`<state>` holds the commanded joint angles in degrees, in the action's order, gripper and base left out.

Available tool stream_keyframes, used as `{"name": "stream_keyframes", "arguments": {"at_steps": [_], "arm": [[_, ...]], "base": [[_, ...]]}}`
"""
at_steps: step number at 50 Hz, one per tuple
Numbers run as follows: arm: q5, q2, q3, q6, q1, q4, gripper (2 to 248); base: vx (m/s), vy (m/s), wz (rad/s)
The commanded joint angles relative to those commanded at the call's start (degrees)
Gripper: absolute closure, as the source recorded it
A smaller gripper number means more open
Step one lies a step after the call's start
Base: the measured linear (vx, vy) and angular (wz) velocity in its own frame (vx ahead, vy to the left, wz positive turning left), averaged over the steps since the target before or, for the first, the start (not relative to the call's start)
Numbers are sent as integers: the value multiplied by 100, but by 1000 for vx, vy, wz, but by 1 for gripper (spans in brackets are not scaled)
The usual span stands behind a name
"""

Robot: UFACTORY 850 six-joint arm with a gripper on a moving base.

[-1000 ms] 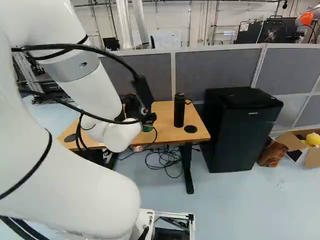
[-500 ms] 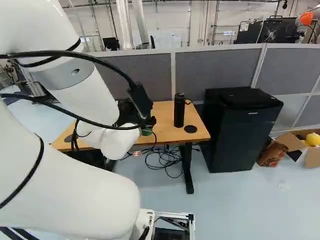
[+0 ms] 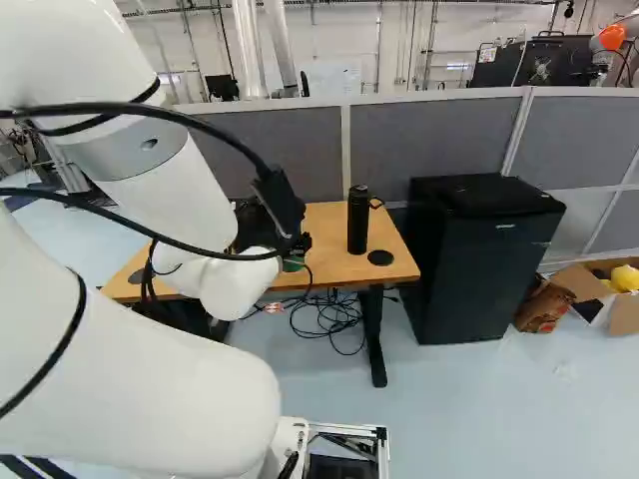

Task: Pick up the green bottle from the table

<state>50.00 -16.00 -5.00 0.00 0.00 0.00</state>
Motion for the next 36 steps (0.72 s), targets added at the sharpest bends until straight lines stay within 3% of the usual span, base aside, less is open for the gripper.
{"name": "stream_keyframes", "arguments": {"at_steps": [36], "arm": [[0, 0, 0, 0, 0, 0, 237]], "base": [[0, 0, 0]]}}
